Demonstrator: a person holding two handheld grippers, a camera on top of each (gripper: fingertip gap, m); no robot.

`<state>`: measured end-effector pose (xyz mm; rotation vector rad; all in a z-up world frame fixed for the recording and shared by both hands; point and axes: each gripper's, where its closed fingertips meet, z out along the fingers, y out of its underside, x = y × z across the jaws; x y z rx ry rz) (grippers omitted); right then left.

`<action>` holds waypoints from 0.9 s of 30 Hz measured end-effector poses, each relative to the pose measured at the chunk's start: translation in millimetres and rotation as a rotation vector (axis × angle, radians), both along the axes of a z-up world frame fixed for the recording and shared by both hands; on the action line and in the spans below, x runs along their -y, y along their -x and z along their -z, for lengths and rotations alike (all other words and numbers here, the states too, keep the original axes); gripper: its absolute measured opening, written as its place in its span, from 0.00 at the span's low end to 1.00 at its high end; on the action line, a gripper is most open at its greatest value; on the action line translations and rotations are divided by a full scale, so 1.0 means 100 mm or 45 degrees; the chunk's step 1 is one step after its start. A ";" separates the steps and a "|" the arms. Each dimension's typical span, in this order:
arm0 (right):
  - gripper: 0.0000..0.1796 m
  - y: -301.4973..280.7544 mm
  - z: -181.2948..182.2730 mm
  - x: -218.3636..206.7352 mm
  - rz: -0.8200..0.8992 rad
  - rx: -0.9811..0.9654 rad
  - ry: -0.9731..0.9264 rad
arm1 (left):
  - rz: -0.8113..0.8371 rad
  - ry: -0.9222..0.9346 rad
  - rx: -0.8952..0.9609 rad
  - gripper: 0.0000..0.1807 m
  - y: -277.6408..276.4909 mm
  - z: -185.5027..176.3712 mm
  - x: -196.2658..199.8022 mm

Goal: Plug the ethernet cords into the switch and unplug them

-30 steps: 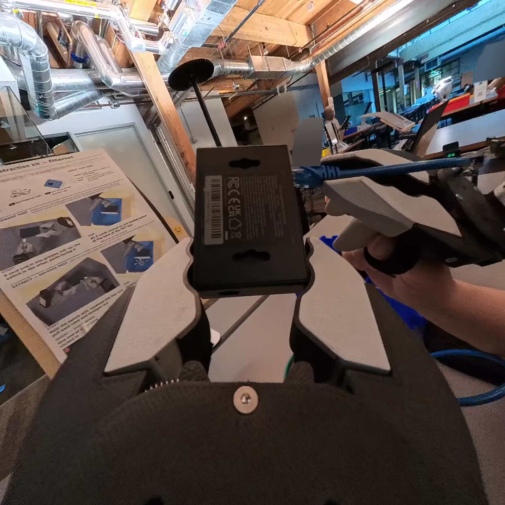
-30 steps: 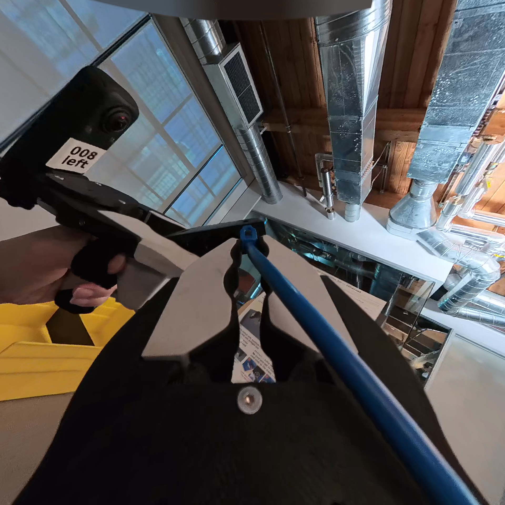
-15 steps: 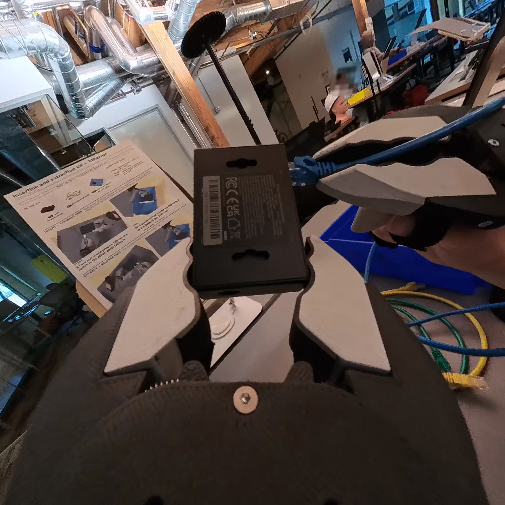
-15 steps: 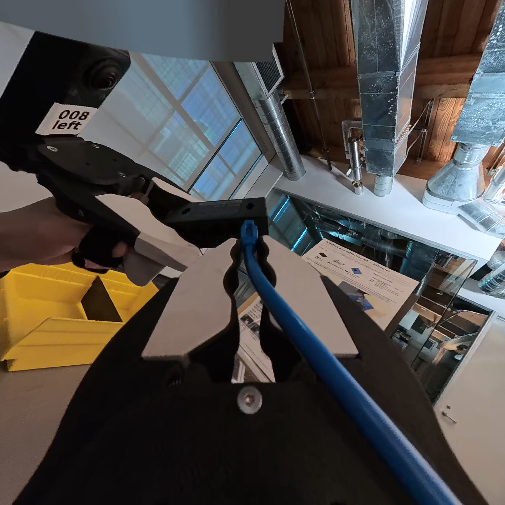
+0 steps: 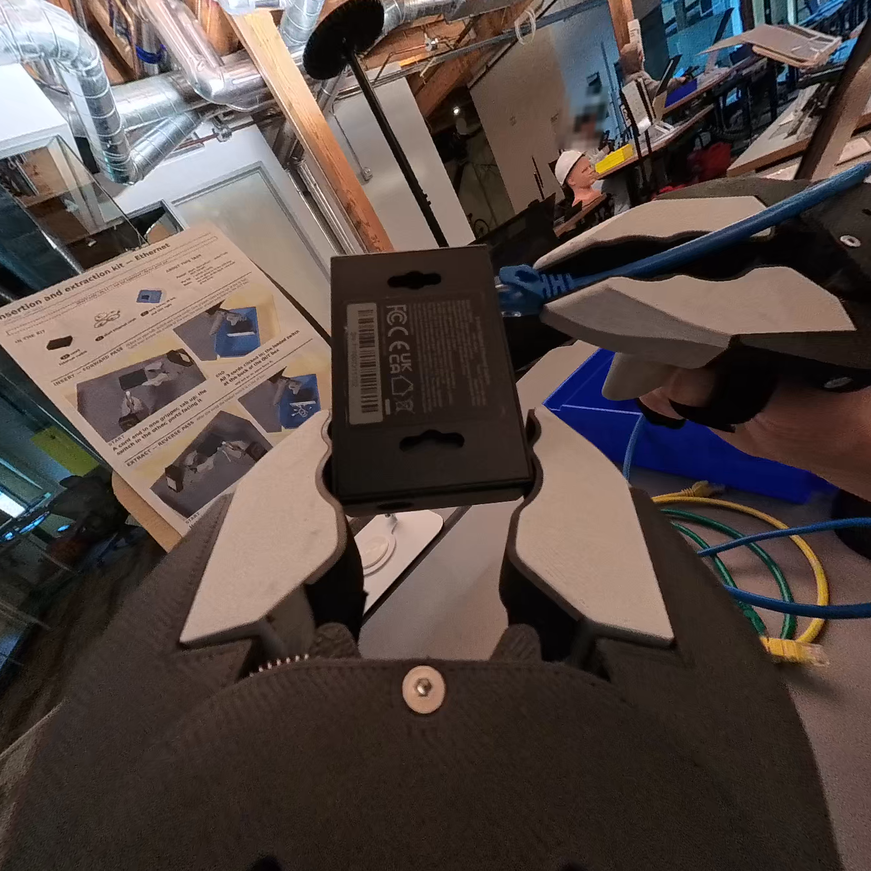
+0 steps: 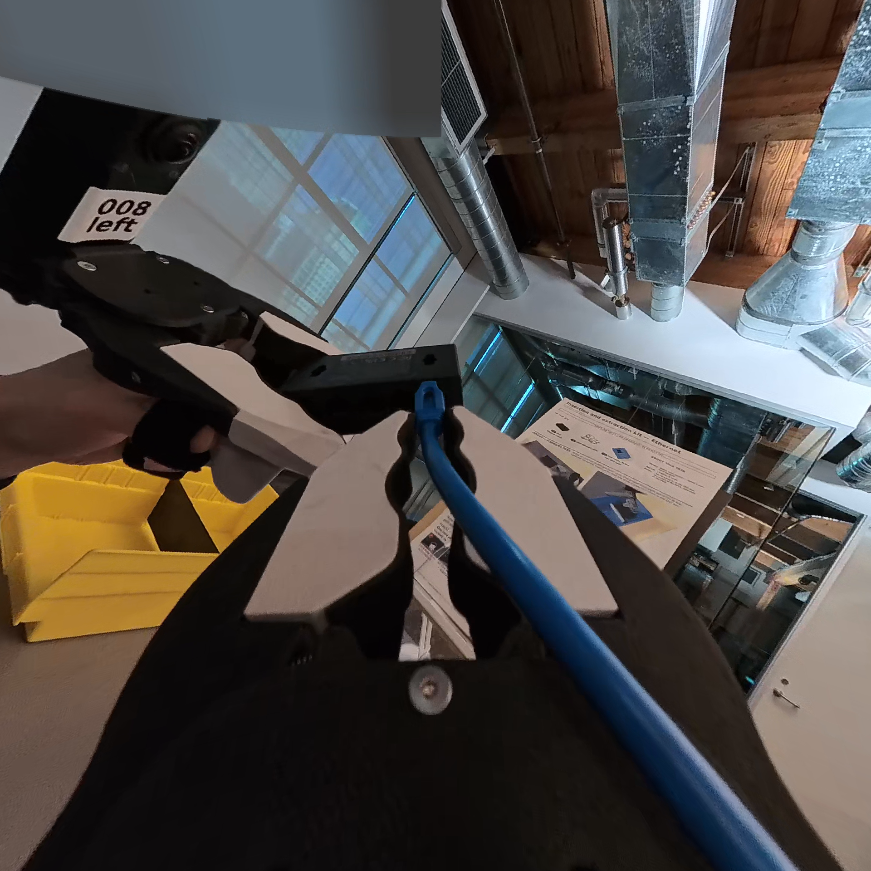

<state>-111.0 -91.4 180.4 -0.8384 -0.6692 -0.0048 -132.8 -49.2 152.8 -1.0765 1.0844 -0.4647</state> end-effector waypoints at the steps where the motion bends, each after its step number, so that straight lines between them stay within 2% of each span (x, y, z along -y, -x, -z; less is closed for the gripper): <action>1: 0.07 -0.01 0.00 -0.03 0.009 0.001 0.025 | -0.016 0.026 -0.018 0.41 -0.01 0.03 -0.04; 4: 0.07 -0.06 0.11 -0.24 0.039 0.020 0.227 | -0.057 0.075 -0.081 0.42 -0.01 0.12 -0.18; 7: 0.06 -0.21 0.27 -0.48 0.085 -0.037 0.474 | -0.188 -0.091 -0.194 0.46 0.02 0.21 -0.27; 9: 0.08 -0.35 0.35 -0.60 0.124 -0.090 0.567 | -0.213 -0.193 -0.309 0.46 -0.04 0.34 -0.26; 12: 0.06 -0.47 0.48 -0.71 0.110 -0.135 0.755 | -0.254 -0.276 -0.445 0.46 -0.22 0.60 -0.30; 14: 0.06 -0.49 0.60 -0.76 0.079 -0.147 0.888 | -0.261 -0.300 -0.416 0.37 -0.35 0.71 -0.34; 16: 0.06 -0.47 0.72 -0.80 0.063 -0.124 0.995 | -0.294 -0.306 -0.365 0.20 -0.41 0.77 -0.42; 17: 0.06 -0.47 0.77 -0.82 0.069 -0.111 1.021 | -0.290 -0.289 -0.355 0.16 -0.43 0.82 -0.44; 20: 0.07 -0.52 0.94 -0.92 0.088 -0.070 1.105 | -0.276 -0.099 -0.387 0.16 -0.47 1.05 -0.60; 22: 0.08 -0.56 1.18 -0.99 0.063 -0.070 1.299 | -0.299 0.109 -0.379 0.16 -0.46 1.24 -0.76; 24: 0.09 -0.57 1.36 -0.99 -0.010 -0.080 1.470 | -0.336 0.304 -0.324 0.16 -0.40 1.43 -0.99; 27: 0.08 -0.59 1.45 -0.95 -0.063 -0.046 1.555 | -0.367 0.596 -0.214 0.16 -0.27 1.73 -1.27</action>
